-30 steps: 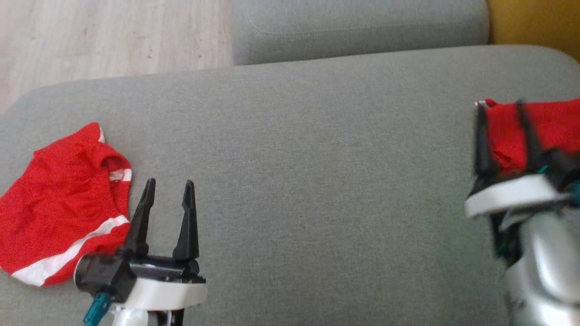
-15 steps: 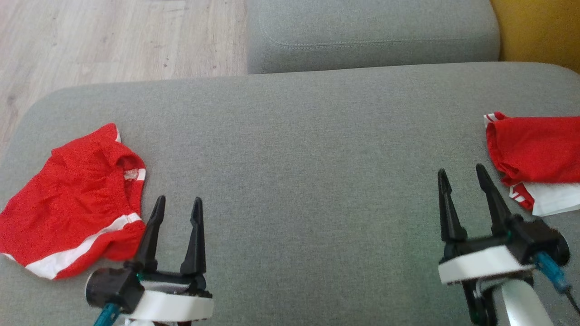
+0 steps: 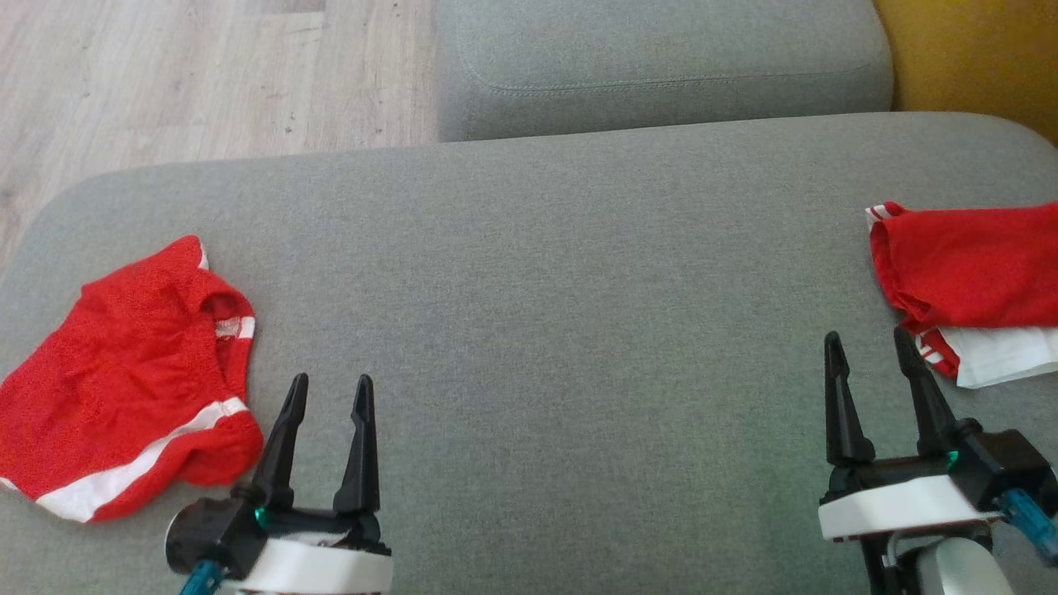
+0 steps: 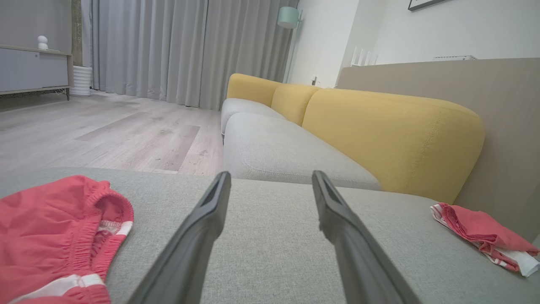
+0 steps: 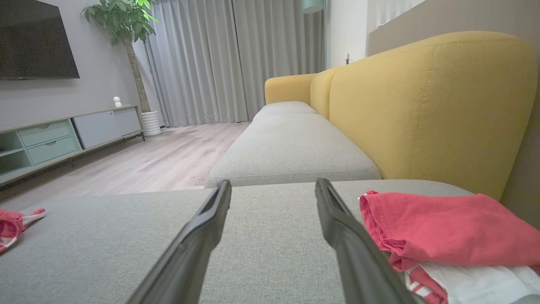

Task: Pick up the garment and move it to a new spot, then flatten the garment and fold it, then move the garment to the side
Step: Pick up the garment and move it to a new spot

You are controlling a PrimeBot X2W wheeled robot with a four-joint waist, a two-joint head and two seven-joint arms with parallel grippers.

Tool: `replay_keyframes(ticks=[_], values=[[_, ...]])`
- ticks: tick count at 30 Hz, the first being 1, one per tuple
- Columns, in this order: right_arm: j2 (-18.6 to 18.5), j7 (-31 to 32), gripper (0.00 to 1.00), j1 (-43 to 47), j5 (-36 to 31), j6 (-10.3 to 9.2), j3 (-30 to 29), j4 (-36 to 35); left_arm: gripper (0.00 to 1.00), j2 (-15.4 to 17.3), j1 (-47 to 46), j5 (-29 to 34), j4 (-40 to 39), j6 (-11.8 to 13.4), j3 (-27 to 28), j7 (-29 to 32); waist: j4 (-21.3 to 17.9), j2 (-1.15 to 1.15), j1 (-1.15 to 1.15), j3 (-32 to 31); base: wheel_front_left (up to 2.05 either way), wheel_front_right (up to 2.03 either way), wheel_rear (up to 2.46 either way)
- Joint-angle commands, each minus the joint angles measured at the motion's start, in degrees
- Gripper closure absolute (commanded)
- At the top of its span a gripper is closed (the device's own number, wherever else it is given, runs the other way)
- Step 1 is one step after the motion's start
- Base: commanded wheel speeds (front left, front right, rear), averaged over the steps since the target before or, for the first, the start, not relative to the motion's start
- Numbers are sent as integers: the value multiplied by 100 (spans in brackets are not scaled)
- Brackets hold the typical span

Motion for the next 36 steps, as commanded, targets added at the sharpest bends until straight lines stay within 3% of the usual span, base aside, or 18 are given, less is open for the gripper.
replay_keyframes(ticks=[1, 20, 36], values=[[-18, -38, 0, -105, 21, 39, 126, -209, 0, -4, -127, -13, -162, -20, 143, -29, -14, 0, 0, -5, 0, 0, 0], [-17, -38, 0, -143, 146, 39, 315, -114, 0, -4, -129, -25, -100, -27, 190, -29, -12, 0, 0, -15, 0, 0, 0], [-17, -38, 0, -160, 211, 39, 663, -53, 0, -4, -71, 99, -67, -31, 421, -29, 657, 0, 0, -172, 0, 0, 0]])
